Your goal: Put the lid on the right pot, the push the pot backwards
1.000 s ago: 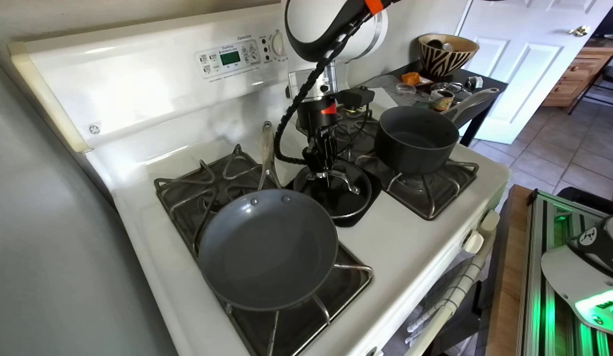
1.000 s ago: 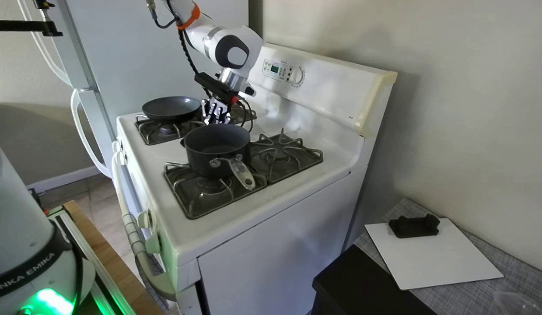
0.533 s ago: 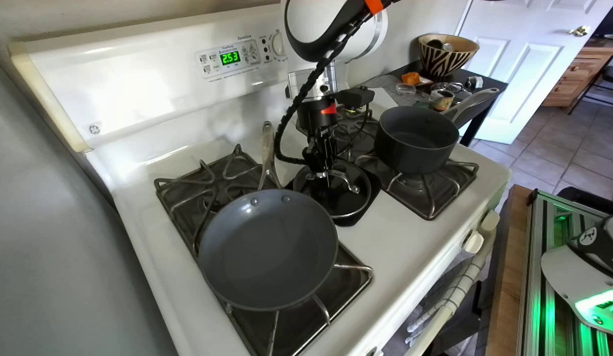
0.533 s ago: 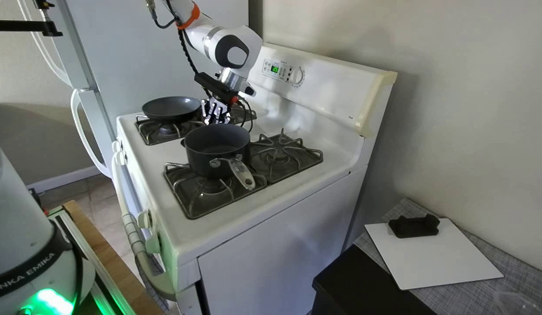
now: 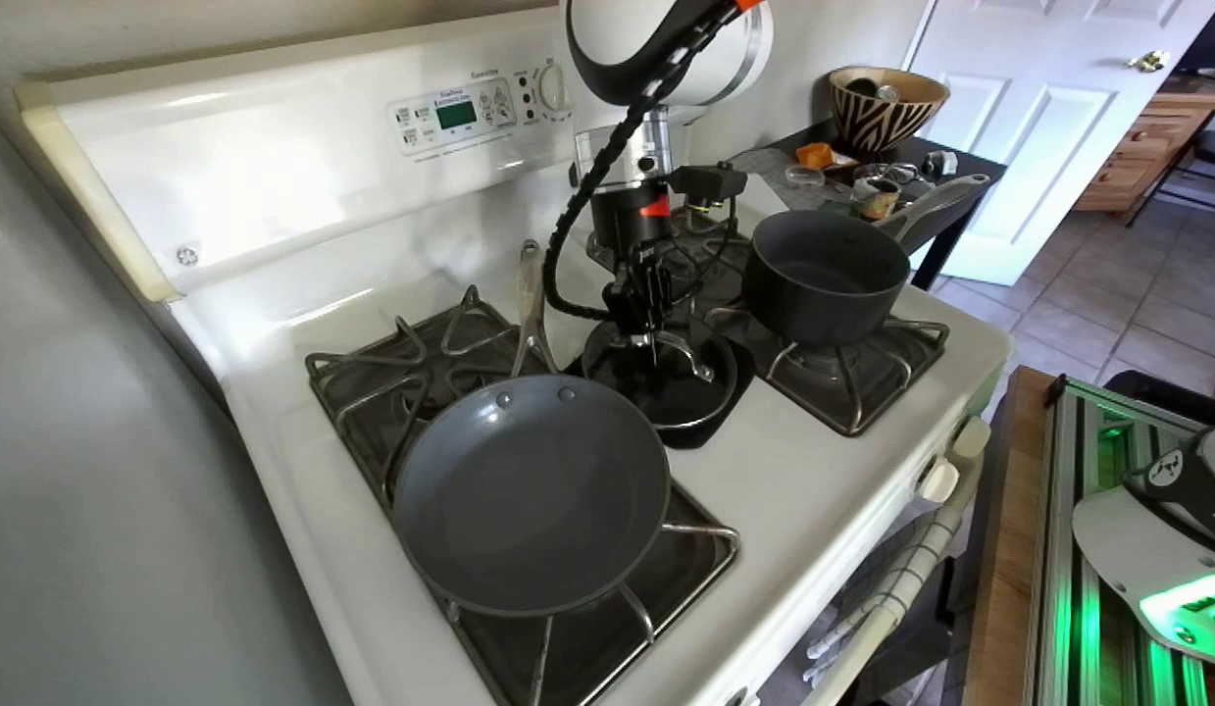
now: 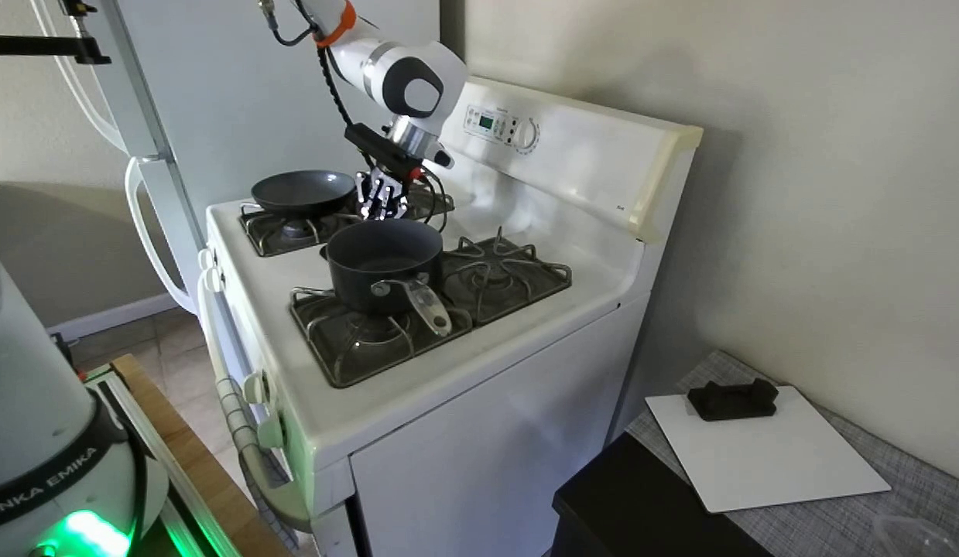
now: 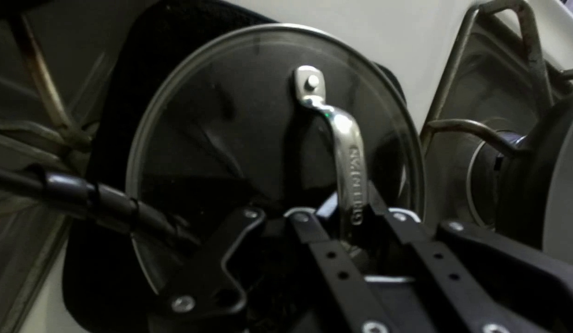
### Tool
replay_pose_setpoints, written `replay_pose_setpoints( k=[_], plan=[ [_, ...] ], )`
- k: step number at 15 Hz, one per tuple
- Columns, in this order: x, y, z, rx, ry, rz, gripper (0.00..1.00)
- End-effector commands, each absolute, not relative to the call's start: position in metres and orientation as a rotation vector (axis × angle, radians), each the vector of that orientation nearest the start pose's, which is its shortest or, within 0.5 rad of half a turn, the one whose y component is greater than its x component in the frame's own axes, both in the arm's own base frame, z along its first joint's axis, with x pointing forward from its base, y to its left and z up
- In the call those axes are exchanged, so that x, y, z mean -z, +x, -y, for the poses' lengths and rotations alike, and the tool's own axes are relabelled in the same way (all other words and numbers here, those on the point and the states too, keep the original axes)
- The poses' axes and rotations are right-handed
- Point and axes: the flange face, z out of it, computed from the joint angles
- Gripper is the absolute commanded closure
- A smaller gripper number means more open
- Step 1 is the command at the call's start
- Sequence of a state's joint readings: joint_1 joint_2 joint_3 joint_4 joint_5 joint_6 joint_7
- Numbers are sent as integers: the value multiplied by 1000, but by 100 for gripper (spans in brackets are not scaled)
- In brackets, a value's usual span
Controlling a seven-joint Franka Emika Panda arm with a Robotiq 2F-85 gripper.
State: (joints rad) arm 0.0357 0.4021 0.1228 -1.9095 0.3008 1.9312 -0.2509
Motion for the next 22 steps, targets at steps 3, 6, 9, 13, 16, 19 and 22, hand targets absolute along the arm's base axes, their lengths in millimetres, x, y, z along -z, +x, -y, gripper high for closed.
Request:
replay_pose_setpoints(
  k=[3,6,9,13,16,19,22],
  plan=[
    [-304,569,-106,-517,-2732,335,100],
    [-310,572,-105,-535,-2720,327,100],
    [-320,574,-103,-552,-2699,323,100],
    [-347,572,-97,-557,-2677,318,100],
    [-368,569,-91,-547,-2669,317,100],
    [-387,562,-86,-528,-2663,310,100],
    [-403,552,-78,-535,-2647,302,100]
  ],
)
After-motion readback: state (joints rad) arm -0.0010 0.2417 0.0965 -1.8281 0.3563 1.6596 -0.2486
